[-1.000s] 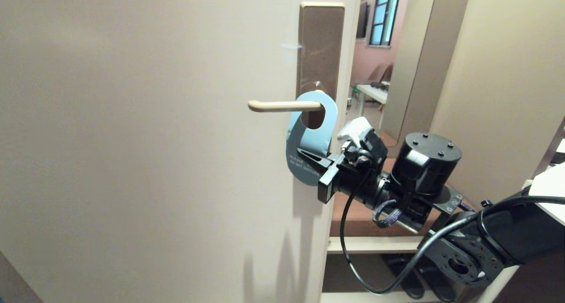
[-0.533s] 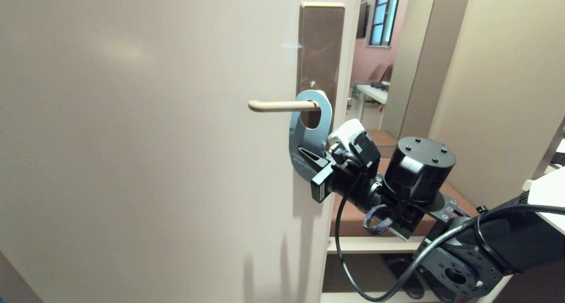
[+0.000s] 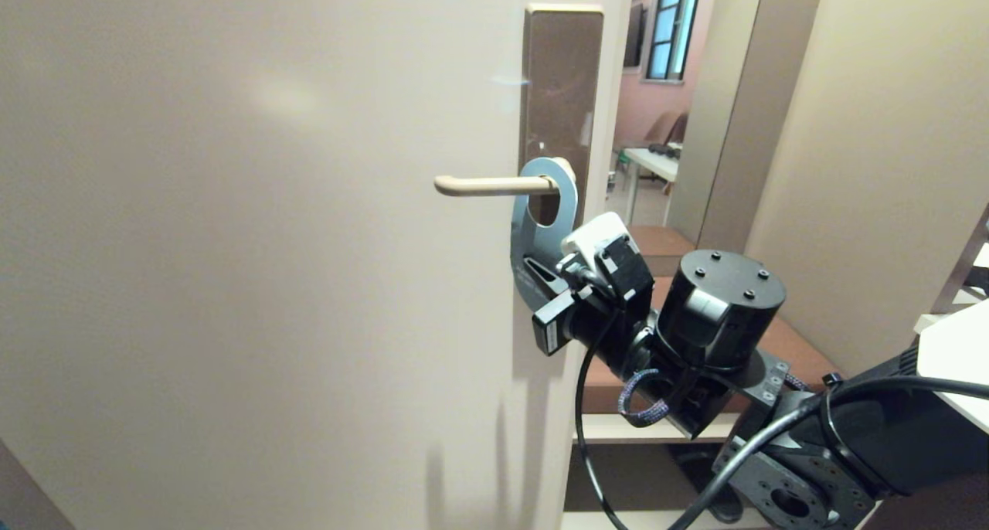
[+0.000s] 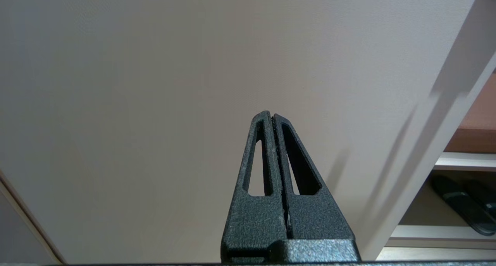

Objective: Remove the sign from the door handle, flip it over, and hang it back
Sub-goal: Take down the sign

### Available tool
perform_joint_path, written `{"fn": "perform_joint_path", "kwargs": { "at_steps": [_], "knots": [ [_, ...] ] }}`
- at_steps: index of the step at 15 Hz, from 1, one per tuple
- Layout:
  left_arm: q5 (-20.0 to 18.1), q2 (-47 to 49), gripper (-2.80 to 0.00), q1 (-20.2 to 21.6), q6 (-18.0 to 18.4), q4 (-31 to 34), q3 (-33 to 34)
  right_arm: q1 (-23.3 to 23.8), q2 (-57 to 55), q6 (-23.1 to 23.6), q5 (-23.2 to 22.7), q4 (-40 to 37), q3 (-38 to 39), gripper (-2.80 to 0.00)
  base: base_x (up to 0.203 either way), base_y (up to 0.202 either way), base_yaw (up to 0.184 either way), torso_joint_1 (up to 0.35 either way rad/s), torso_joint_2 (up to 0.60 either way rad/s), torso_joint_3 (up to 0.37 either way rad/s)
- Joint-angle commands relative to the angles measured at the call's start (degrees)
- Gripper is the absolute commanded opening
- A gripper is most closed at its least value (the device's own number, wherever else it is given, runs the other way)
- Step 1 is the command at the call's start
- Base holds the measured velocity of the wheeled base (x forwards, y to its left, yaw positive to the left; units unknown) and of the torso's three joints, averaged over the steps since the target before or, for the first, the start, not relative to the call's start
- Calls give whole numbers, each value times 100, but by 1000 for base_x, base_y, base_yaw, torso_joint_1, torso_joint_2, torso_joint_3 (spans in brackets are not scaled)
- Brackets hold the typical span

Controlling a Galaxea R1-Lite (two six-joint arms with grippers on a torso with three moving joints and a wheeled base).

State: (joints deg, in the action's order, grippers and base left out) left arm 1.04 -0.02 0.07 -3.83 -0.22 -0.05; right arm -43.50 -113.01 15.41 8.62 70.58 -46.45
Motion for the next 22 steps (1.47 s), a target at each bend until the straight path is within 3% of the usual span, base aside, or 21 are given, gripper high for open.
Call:
{"fn": "perform_joint_path", "kwargs": {
  "at_steps": [1,9,22],
  "knots": [
    [2,2,-280,1,-4,-4,-4,-79,-55,15,130,26,-13,-280,0,0,0,0,0,0],
    [2,2,-280,1,-4,-4,-4,-355,-274,32,533,52,-163,-280,0,0,0,0,0,0],
    [2,2,-280,1,-4,-4,1,-598,-529,244,544,52,-620,-280,0,0,0,0,0,0]
  ]
}}
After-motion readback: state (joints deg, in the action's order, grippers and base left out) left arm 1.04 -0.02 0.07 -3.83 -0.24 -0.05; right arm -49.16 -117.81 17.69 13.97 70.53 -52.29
